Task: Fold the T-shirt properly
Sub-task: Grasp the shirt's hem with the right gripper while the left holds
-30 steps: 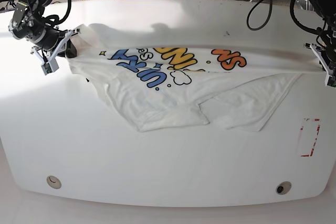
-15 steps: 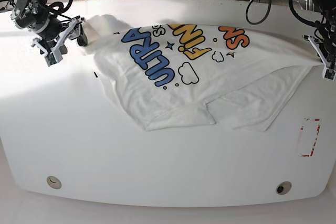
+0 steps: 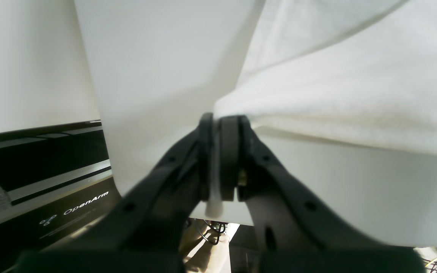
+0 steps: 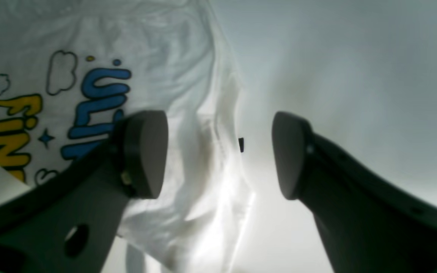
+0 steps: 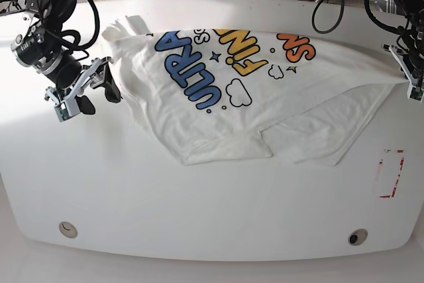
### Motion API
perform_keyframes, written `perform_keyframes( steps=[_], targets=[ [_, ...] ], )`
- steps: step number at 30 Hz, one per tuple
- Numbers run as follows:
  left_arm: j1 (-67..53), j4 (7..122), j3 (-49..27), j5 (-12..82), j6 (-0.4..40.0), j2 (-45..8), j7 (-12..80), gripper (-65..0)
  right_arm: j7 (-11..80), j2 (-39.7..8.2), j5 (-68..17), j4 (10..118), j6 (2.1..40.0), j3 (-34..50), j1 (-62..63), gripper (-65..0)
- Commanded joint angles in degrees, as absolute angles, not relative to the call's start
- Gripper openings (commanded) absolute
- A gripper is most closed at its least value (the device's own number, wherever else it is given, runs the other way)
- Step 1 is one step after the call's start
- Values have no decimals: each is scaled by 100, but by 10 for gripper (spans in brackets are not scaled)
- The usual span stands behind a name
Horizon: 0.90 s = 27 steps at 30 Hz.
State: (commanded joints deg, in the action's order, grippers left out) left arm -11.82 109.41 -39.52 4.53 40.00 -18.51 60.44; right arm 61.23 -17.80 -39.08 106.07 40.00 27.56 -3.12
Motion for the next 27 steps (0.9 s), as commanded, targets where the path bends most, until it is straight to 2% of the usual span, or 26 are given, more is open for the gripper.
perform_keyframes(
  steps=[9, 19, 22, 27],
  targets=[
    [-1165, 10923, -3969, 453, 4000, -1868, 6044, -650, 6070, -1543, -2607, 8945, 4000, 1991, 1305, -235],
    [-1165, 10923, -3996, 453, 4000, -1842, 6044, -650, 5666, -1262, -1921, 7495, 4000, 1578, 2273, -235],
    [-1112, 10888, -3952, 453, 4000, -1842, 6044, -650, 5288, -1226, -1824, 7037, 4000, 1332, 2457, -235],
    [-1077, 10844, -3987, 453, 4000, -1842, 6044, -650, 5165, -1200, -1824, 6888, 4000, 1051, 2501, -235]
  ],
)
